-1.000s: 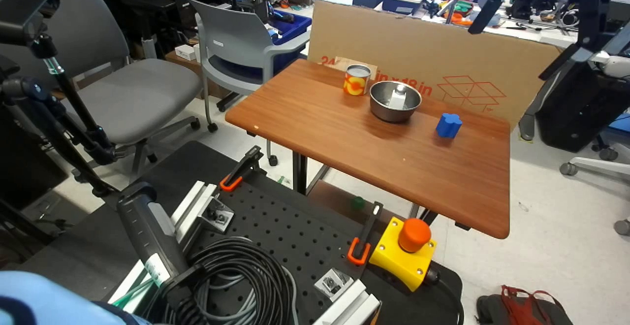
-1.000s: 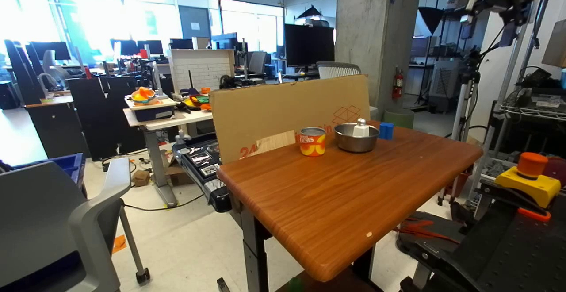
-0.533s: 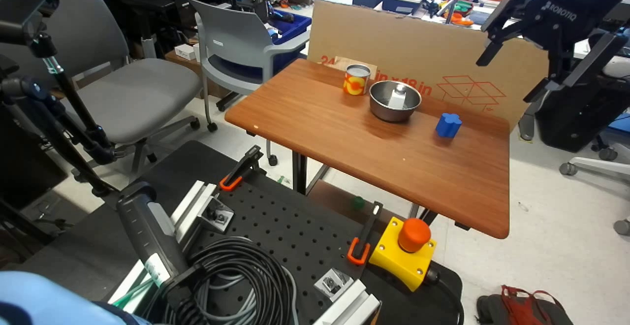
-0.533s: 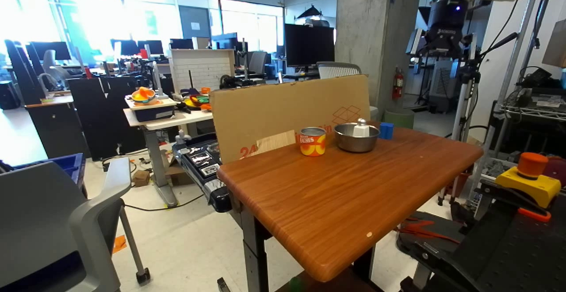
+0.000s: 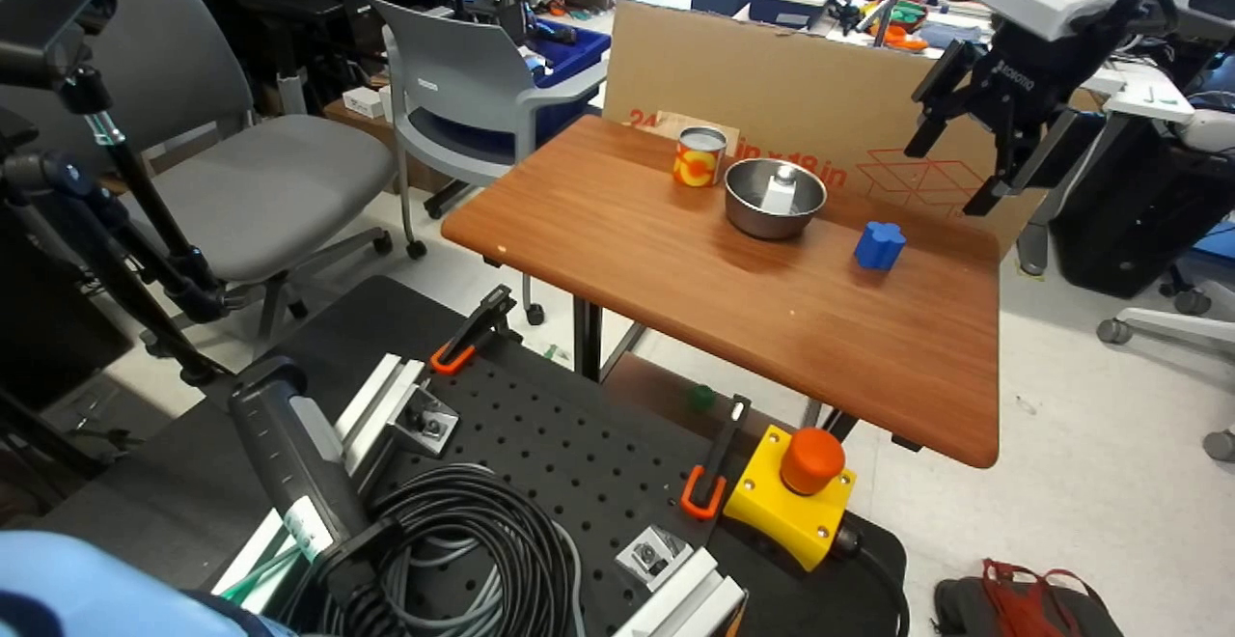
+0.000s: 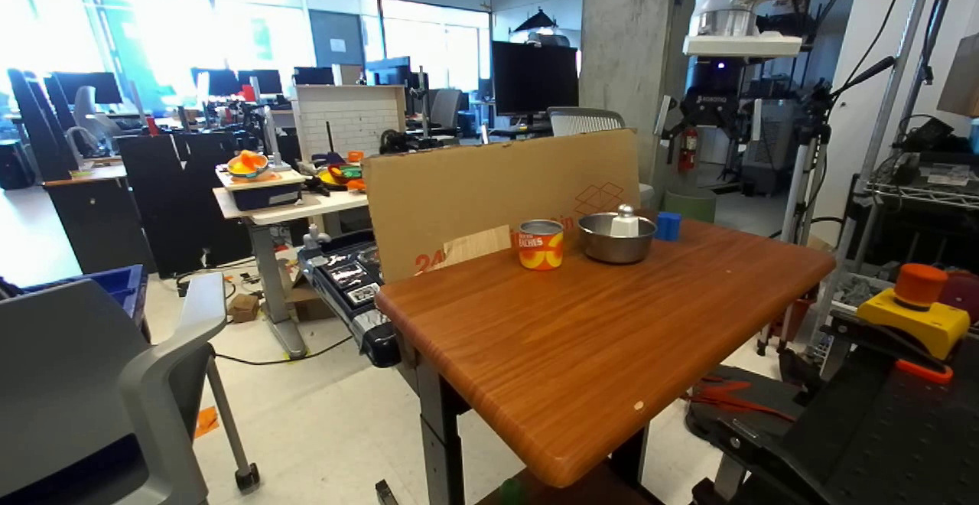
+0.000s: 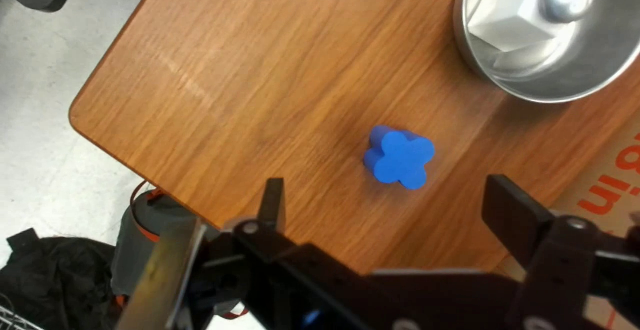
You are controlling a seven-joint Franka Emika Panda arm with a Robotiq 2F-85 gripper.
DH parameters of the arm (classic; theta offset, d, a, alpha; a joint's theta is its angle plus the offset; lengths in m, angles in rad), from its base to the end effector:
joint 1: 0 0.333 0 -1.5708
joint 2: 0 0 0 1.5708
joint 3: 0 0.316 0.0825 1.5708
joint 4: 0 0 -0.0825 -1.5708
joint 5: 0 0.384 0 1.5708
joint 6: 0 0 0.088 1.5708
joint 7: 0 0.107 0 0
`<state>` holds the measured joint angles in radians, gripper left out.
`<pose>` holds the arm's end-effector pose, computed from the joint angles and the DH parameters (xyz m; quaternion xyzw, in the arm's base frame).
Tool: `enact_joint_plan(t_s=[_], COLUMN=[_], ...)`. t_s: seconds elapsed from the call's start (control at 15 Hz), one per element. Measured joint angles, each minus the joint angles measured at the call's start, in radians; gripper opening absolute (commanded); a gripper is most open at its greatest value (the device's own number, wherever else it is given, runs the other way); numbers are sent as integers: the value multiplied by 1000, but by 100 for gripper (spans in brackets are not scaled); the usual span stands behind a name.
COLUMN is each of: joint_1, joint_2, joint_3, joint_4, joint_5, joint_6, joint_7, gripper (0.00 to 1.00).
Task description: Move the blue block forwards
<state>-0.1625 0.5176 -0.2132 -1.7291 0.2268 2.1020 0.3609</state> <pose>0.6147 -0.2179 0.2789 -0.9096 0.4085 0.0638 0.0410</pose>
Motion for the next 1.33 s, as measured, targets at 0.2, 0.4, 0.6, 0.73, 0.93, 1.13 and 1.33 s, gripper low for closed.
enact_joint_plan(t_s=[0.2, 0.4, 0.6, 0.73, 0.93, 1.13, 1.33], joint_1=[0, 7, 19, 21, 21, 22, 26], joint_2=[59, 103, 142, 166, 202, 237, 264], joint_3=[10, 17, 17, 17, 16, 16, 16], joint_4=[48, 76, 98, 115, 142, 164, 187], joint_5=[4, 4, 3, 3, -1, -3, -3], joint_6=[0, 0, 2, 2, 2, 2, 2], joint_7=[69, 118, 153, 172, 198, 218, 236], gripper=[100, 100, 100, 100, 87, 56, 34])
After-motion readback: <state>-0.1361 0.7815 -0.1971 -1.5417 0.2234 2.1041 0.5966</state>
